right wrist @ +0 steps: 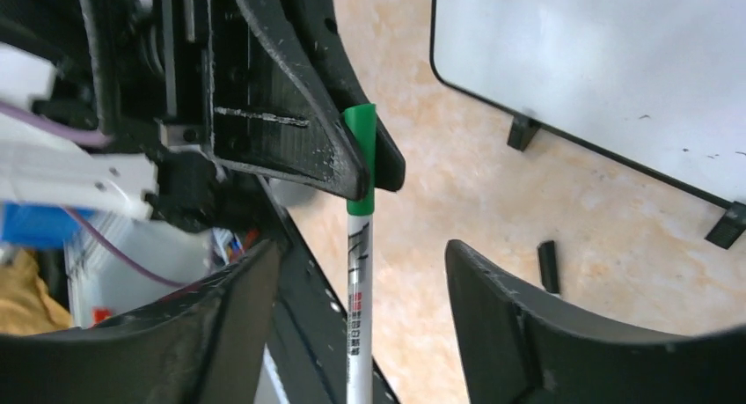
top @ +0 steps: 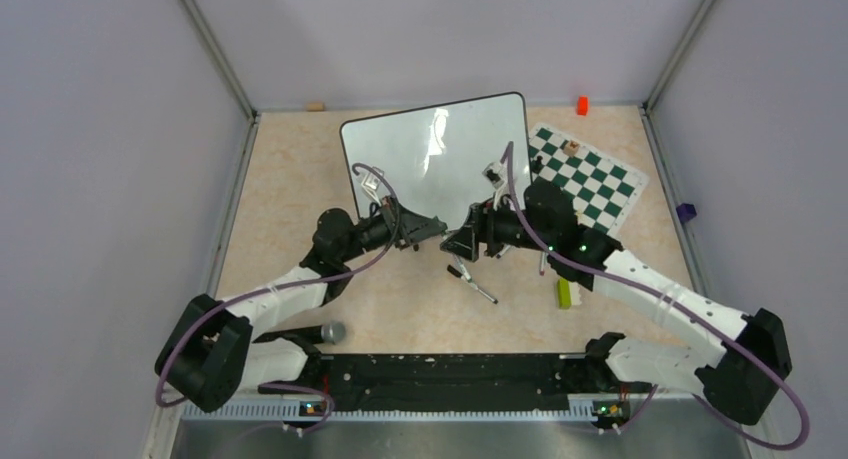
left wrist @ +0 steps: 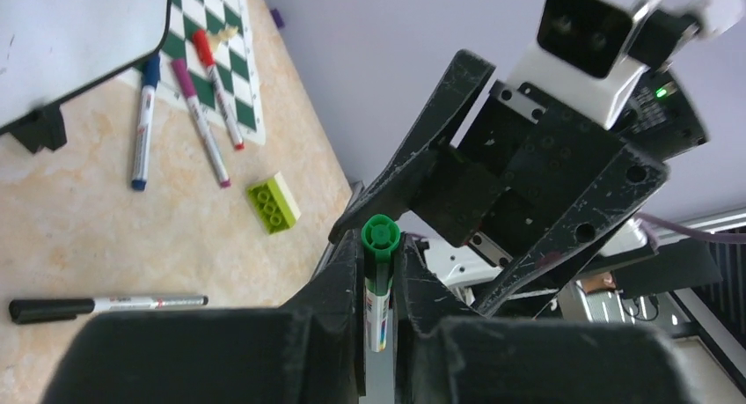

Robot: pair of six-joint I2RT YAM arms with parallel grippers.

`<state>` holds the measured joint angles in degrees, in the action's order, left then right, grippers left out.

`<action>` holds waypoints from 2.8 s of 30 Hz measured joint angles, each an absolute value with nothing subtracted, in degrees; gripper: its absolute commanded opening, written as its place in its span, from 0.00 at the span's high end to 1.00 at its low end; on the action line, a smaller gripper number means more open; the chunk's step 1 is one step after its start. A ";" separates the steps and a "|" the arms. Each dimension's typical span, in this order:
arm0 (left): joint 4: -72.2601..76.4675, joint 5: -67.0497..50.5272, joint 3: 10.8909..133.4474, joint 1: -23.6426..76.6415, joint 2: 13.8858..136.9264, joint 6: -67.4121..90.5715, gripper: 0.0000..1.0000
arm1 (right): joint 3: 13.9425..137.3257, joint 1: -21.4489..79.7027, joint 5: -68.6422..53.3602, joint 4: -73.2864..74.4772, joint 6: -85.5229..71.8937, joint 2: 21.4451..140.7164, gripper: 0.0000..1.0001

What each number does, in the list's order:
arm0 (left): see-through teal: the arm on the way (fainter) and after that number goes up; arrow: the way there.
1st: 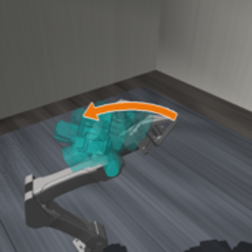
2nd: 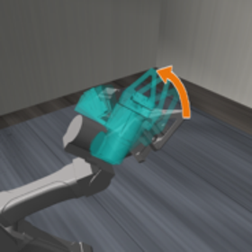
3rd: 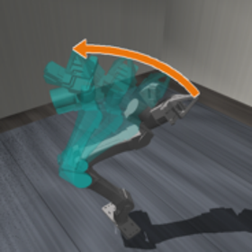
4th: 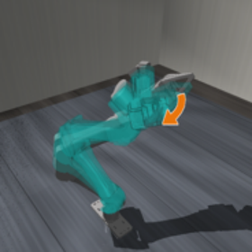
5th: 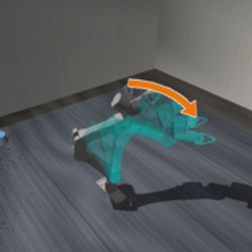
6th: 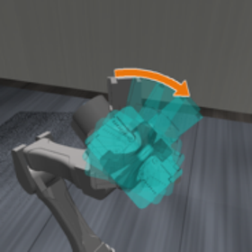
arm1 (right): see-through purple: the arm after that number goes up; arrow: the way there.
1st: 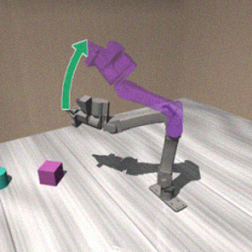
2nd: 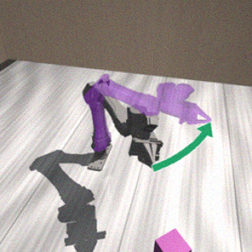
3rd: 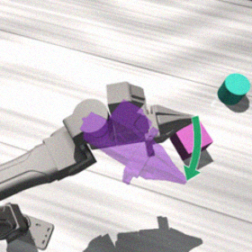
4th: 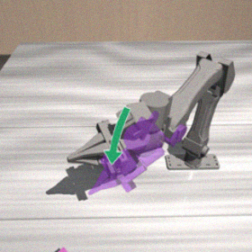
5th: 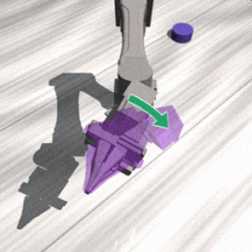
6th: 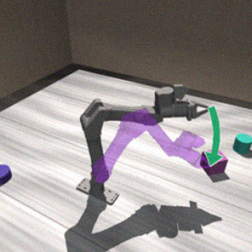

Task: Write a sentence on the whiteboard
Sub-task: Pass from the right arm to the left, then open the pen cap of the whiteboard marker.

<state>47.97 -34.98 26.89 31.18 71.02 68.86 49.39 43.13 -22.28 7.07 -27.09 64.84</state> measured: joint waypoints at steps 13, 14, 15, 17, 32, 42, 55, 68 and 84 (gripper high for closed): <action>59.61 -25.23 26.46 31.18 64.16 74.04 1.00 | 30.79 43.33 -13.85 -25.06 -51.27 50.28 0.29; 60.47 -24.73 26.46 31.18 64.16 74.46 1.00 | 30.35 43.35 -13.58 -26.81 -52.90 50.61 0.29; 61.45 -24.29 26.46 31.18 64.16 74.98 1.00 | 30.17 43.40 -13.43 -28.95 -54.57 51.24 0.29; 63.20 -23.35 26.46 31.18 64.25 75.81 1.00 | 30.11 43.55 -13.37 -32.64 -56.42 52.27 0.31; 67.99 -19.59 24.95 31.18 64.42 76.47 1.00 | 30.11 48.38 -9.56 -45.60 -61.21 58.59 0.51; 68.90 -18.74 24.80 31.22 64.42 76.38 1.00 | 30.11 48.51 -8.21 -47.40 -61.60 59.16 0.52; 69.47 -18.31 24.69 31.29 64.42 76.53 1.00 | 30.13 48.64 -8.08 -49.95 -62.57 61.30 0.64; 70.81 -16.99 24.62 32.29 64.66 76.31 1.00 | 30.11 48.64 -7.31 -49.43 -62.85 61.69 1.00; 56.31 -10.00 19.46 27.31 52.03 69.84 1.00 | 21.23 49.65 -5.41 -34.20 -62.65 42.35 1.00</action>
